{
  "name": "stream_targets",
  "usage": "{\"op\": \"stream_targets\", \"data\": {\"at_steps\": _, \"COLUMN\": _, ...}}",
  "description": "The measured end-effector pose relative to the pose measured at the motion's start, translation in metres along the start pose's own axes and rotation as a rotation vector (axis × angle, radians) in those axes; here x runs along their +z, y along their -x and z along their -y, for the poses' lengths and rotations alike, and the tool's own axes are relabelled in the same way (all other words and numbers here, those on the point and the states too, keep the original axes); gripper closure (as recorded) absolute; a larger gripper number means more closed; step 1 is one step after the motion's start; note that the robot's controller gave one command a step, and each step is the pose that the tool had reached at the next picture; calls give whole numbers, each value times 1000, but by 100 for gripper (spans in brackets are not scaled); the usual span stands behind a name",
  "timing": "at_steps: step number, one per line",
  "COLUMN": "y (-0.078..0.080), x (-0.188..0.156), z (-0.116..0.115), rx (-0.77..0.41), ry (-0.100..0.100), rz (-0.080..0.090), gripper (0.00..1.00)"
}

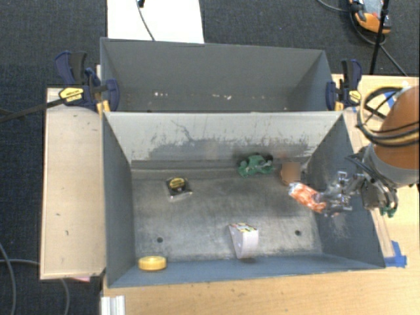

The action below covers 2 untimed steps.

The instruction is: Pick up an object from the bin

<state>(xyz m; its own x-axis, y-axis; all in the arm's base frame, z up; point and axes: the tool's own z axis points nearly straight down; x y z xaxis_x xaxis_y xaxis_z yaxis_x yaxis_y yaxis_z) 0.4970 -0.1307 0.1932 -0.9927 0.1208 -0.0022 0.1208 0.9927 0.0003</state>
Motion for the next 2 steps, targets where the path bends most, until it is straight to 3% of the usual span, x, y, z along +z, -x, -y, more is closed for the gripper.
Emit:
{"op": "stream_targets", "data": {"at_steps": 1, "y": 0, "x": 0, "z": 0, "rx": -1, "ry": 0, "rz": 0, "gripper": 100}}
{"op": "stream_targets", "data": {"at_steps": 2, "y": 14, "x": -37, "z": -1, "rx": -76, "ry": 0, "rz": -4, "gripper": 100}}
